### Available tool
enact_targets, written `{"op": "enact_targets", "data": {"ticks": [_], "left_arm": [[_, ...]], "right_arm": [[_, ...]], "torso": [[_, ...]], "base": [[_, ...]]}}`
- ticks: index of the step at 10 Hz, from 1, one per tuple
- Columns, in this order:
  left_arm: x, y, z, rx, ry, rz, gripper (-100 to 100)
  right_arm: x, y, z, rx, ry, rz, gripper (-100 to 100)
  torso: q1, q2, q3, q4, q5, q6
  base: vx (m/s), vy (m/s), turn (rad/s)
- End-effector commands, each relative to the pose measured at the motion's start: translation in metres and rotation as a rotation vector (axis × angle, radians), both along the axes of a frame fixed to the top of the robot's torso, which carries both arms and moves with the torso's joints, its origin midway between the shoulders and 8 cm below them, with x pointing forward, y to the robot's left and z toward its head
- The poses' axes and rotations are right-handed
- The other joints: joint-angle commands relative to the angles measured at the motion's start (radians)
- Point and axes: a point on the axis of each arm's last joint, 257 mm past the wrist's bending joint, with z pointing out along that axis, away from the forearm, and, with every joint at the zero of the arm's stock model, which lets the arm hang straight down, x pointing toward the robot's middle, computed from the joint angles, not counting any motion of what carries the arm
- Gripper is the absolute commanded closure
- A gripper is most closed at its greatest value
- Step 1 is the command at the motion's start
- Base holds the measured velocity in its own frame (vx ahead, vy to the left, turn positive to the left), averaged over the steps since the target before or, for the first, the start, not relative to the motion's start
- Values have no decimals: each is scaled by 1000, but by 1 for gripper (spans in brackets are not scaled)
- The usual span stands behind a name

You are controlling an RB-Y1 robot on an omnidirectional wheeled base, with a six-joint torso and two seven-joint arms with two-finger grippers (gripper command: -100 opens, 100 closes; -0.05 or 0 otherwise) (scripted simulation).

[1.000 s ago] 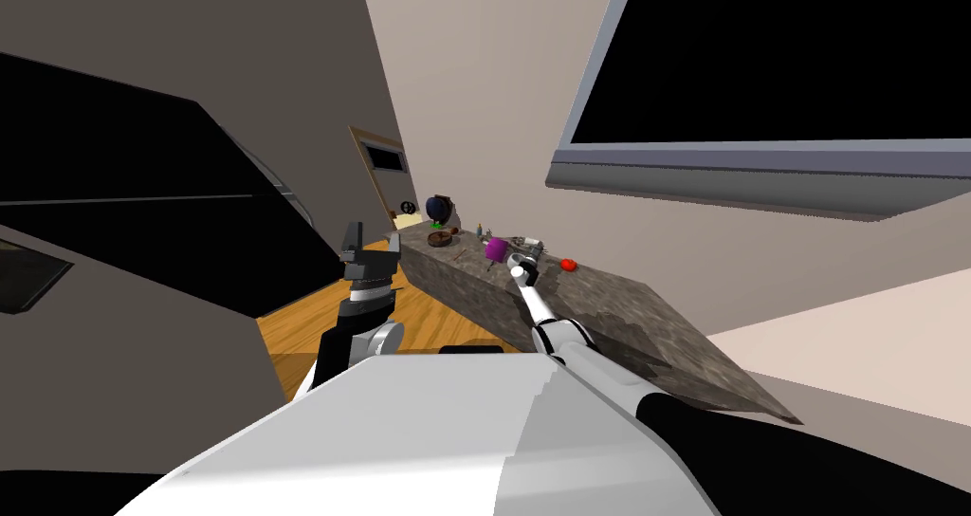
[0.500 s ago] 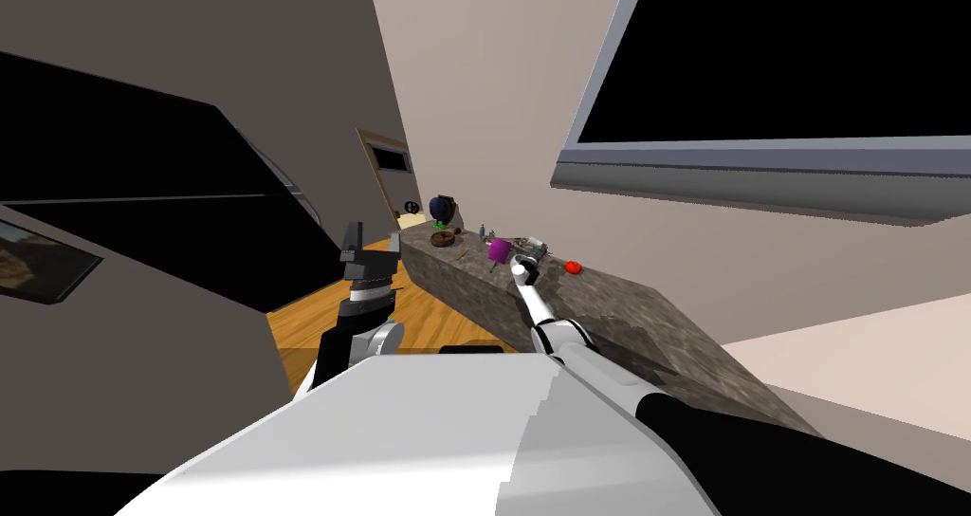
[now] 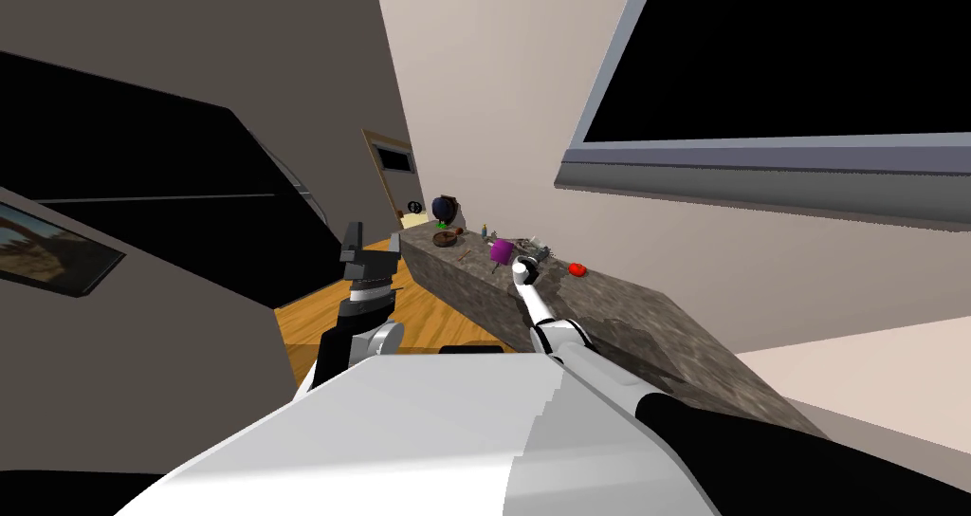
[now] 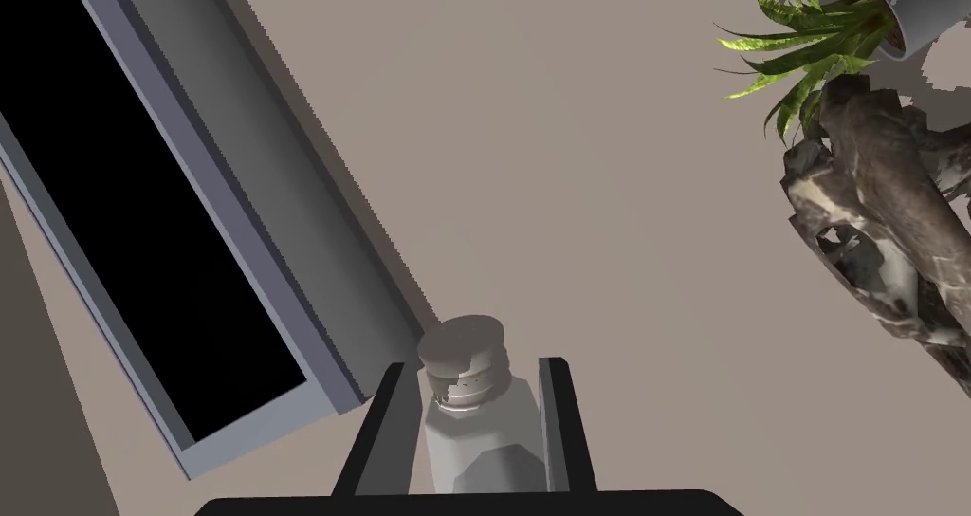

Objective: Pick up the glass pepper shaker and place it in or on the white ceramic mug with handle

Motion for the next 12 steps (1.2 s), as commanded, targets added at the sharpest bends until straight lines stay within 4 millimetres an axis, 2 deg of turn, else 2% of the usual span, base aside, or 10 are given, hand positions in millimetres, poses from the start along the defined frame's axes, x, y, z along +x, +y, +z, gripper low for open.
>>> {"op": "enact_targets", "data": {"ticks": [1, 12], "left_arm": [[0, 0, 0, 0, 0, 0, 0], [0, 0, 0, 0, 0, 0, 0]], "right_arm": [[-3, -3, -5, 88, -50, -4, 100], [-9, -2, -41, 551, -305, -25, 100]], "torso": [[0, 0, 0, 0, 0, 0], [0, 0, 0, 0, 0, 0]], "base": [[13, 2, 48], [12, -4, 45]]}}
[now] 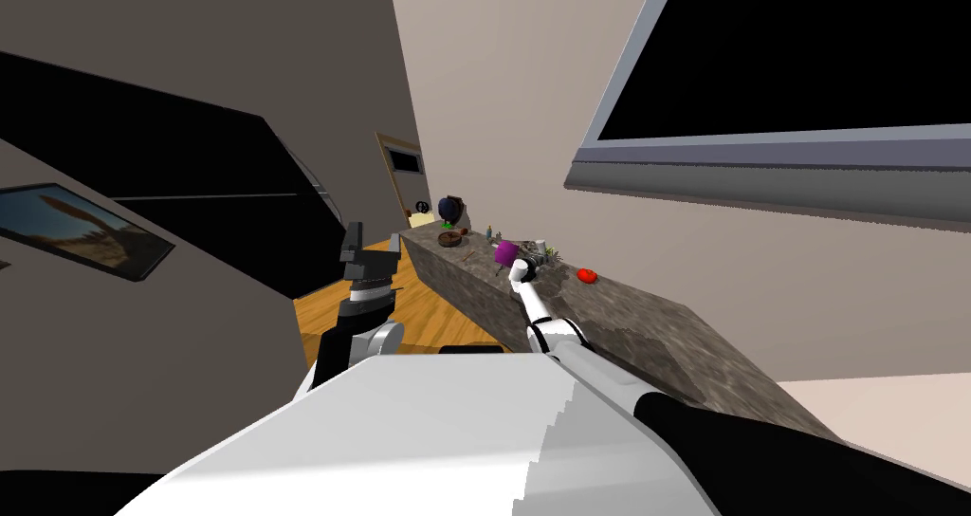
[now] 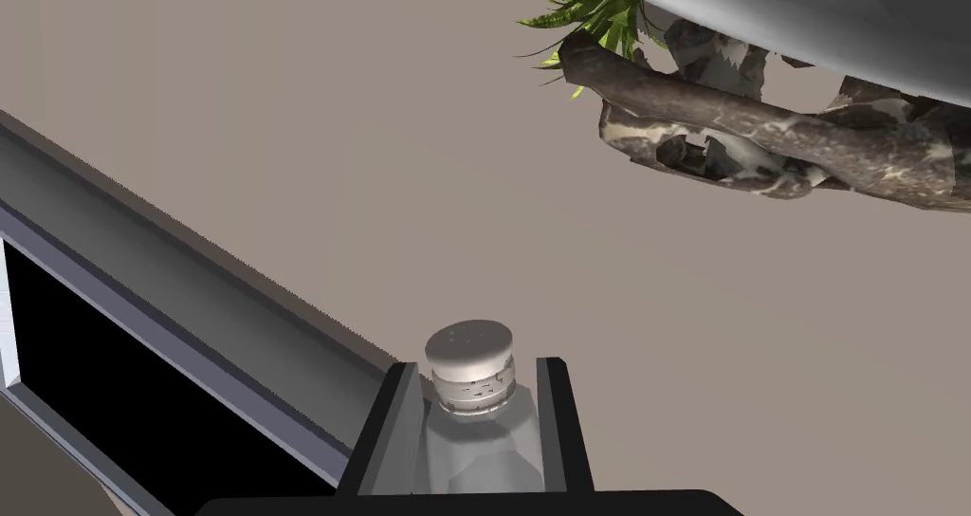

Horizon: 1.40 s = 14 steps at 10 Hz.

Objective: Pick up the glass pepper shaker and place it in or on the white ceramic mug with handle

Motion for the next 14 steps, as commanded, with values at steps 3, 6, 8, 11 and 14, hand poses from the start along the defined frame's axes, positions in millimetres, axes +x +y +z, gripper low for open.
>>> {"op": "enact_targets", "data": {"ticks": [3, 6, 8, 11, 14], "left_arm": [[0, 0, 0, 0, 0, 0, 0], [0, 0, 0, 0, 0, 0, 0], [0, 0, 0, 0, 0, 0, 0], [0, 0, 0, 0, 0, 0, 0], [0, 0, 0, 0, 0, 0, 0]], "right_arm": [[-1, 4, -12, 144, -83, -12, 100], [-1, 7, -19, 235, -147, -20, 100], [-1, 9, -22, 280, -184, -25, 100], [0, 9, -21, 271, -177, -23, -100], [0, 9, -21, 271, -177, -23, -100]], "torso": [[0, 0, 0, 0, 0, 0], [1, 0, 0, 0, 1, 1], [1, 0, 0, 0, 1, 1], [2, 1, 0, 0, 2, 1], [2, 1, 0, 0, 2, 1]], "base": [[11, -7, 39], [12, -8, 30], [8, -7, 23], [0, 0, 0], [0, 0, 0]]}}
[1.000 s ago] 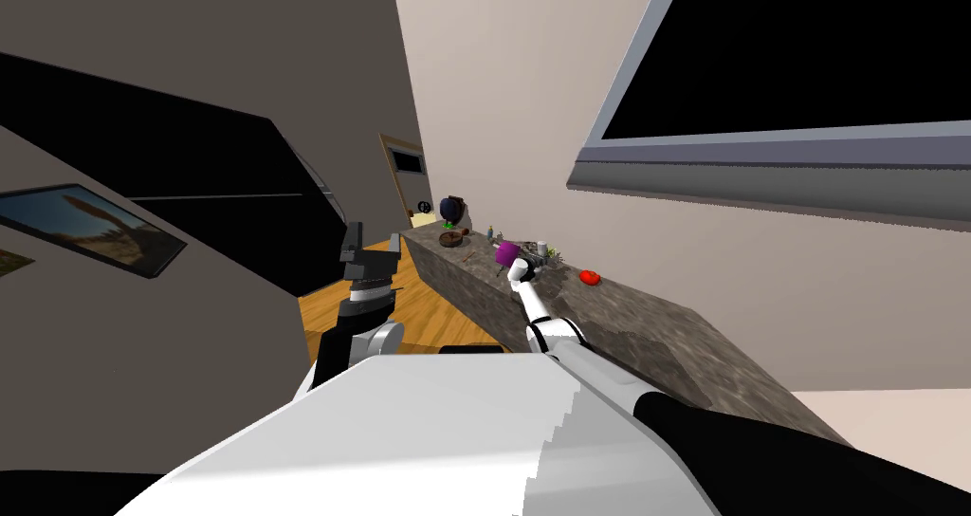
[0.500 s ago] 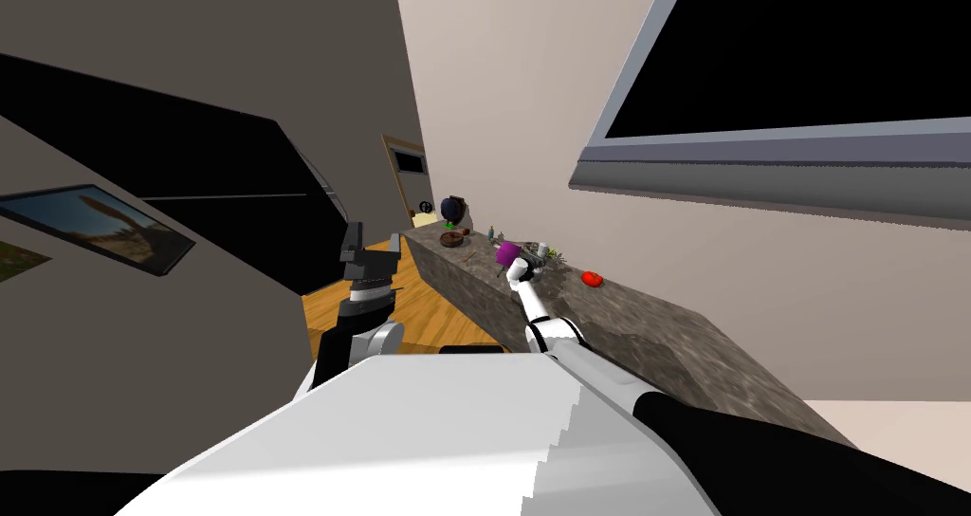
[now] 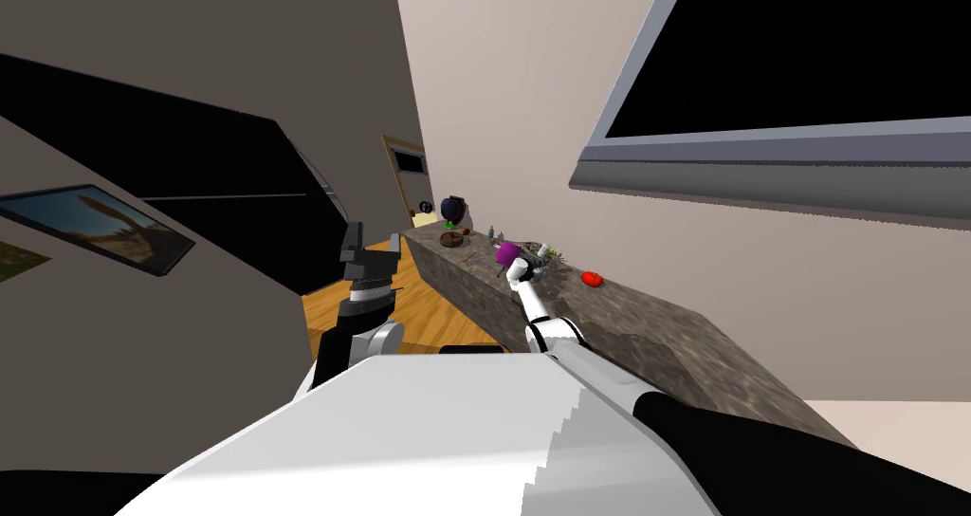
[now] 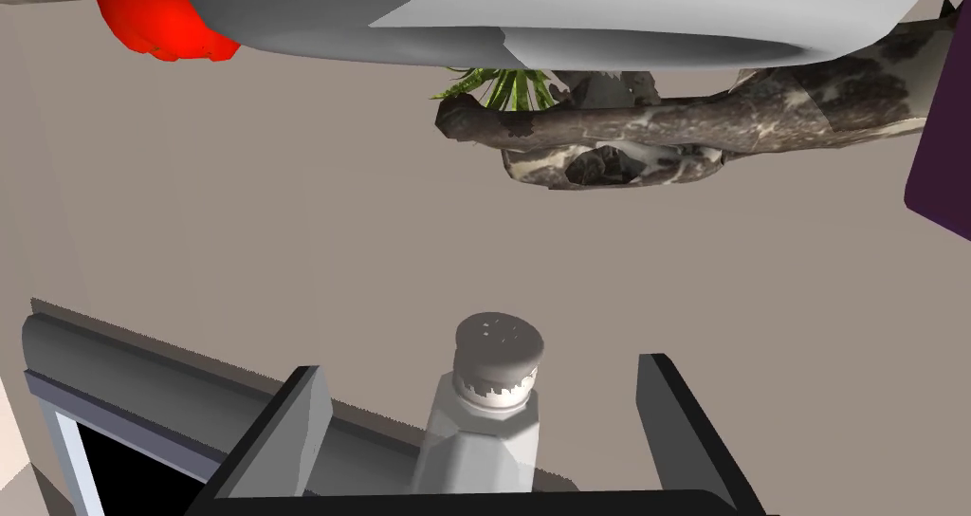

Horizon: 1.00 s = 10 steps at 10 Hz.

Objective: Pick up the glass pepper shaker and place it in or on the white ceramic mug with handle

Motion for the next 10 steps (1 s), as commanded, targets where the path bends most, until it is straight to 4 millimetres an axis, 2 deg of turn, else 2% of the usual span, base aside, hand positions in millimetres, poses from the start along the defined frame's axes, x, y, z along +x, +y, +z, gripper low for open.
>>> {"op": "enact_targets", "data": {"ticks": [1, 2, 8, 9, 10], "left_arm": [[0, 0, 0, 0, 0, 0, 0], [0, 0, 0, 0, 0, 0, 0], [0, 0, 0, 0, 0, 0, 0], [0, 0, 0, 0, 0, 0, 0], [0, 0, 0, 0, 0, 0, 0]], "right_arm": [[0, 0, 0, 0, 0, 0, 0], [7, 3, 13, -3, -3, 3, -100], [26, 13, 54, -11, -11, 15, -100], [31, 16, 68, -13, -14, 20, -100], [28, 17, 63, -9, -16, 17, -100]], "torso": [[0, 0, 0, 0, 0, 0], [0, 0, 0, 0, 0, 0], [0, 2, 1, 1, 0, 0], [0, 2, 1, 0, 0, 0], [0, 2, 1, 1, 0, 0]], "base": [[0, 0, 0], [-20, 2, -24], [-30, 2, -17], [-37, -1, -27], [-17, 0, -3]]}}
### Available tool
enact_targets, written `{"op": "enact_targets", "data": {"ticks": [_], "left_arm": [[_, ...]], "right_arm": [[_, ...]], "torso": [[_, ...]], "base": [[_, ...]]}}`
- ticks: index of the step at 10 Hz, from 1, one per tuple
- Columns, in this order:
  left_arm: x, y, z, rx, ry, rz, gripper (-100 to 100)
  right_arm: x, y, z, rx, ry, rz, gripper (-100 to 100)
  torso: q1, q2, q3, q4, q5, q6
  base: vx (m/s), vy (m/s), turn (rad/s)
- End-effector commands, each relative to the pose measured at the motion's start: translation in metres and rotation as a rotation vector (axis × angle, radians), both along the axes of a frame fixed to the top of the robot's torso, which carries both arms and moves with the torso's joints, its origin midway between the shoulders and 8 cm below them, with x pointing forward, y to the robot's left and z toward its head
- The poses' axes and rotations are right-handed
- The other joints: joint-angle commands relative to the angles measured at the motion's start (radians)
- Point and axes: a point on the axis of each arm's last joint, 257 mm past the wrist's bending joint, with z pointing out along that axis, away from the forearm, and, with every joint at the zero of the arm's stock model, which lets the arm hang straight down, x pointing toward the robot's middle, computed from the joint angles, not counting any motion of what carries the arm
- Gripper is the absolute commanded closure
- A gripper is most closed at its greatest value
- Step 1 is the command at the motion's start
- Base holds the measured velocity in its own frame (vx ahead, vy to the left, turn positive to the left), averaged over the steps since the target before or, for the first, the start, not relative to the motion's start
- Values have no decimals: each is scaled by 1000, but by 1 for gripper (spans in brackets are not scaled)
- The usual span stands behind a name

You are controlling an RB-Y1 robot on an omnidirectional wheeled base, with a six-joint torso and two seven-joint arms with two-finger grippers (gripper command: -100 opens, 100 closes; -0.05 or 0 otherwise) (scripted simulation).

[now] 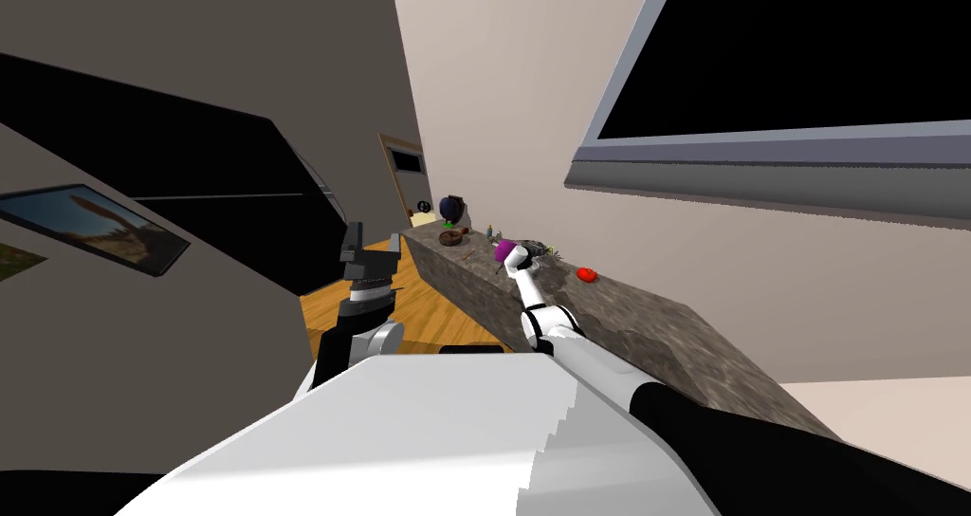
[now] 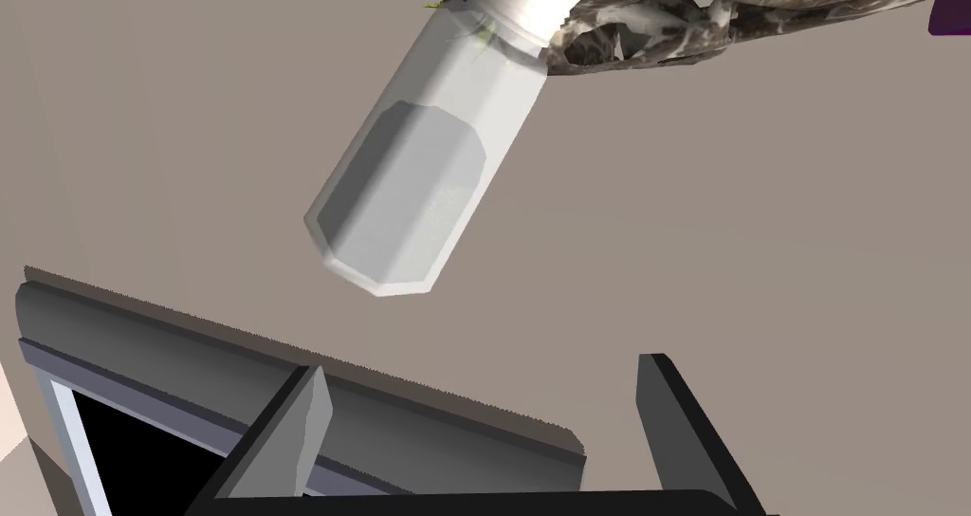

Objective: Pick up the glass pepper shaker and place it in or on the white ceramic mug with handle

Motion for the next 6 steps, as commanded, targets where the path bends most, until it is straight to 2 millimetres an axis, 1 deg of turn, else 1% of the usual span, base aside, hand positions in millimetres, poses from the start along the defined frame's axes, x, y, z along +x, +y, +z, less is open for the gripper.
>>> {"op": "enact_targets", "data": {"ticks": [1, 6], "left_arm": [[0, 0, 0, 0, 0, 0, 0], [0, 0, 0, 0, 0, 0, 0]], "right_arm": [[0, 0, 0, 0, 0, 0, 0], [0, 0, 0, 0, 0, 0, 0]], "torso": [[0, 0, 0, 0, 0, 0], [0, -2, -1, 0, 0, 0]], "base": [[0, 0, 0], [0, 0, 0]]}}
